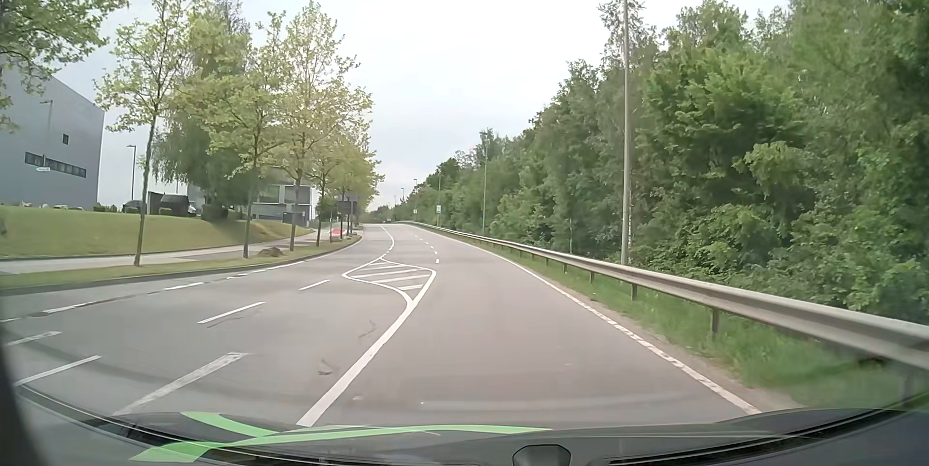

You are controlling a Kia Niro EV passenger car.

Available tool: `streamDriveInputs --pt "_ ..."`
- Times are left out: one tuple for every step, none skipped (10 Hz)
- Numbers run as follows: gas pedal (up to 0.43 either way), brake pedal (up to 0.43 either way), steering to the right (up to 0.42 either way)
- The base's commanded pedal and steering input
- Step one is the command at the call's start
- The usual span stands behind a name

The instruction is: Follow the waypoints while adhering to traffic rules and regulations

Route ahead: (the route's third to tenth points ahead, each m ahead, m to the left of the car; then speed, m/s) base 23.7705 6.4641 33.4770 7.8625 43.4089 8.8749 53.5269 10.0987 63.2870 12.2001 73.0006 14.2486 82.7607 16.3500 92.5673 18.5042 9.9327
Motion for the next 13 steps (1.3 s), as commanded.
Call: streamDriveInputs --pt "0.098 0.0 -0.004" --pt "0.098 0.0 -0.007" --pt "0.098 0.0 -0.013" --pt "0.098 0.0 -0.019" --pt "0.098 0.0 -0.021" --pt "0.098 0.0 -0.021" --pt "0.098 0.0 -0.019" --pt "0.098 0.0 -0.019" --pt "0.098 0.0 -0.019" --pt "0.098 0.0 -0.016" --pt "0.098 0.0 -0.015" --pt "0.098 0.0 -0.015" --pt "0.098 0.0 -0.015"
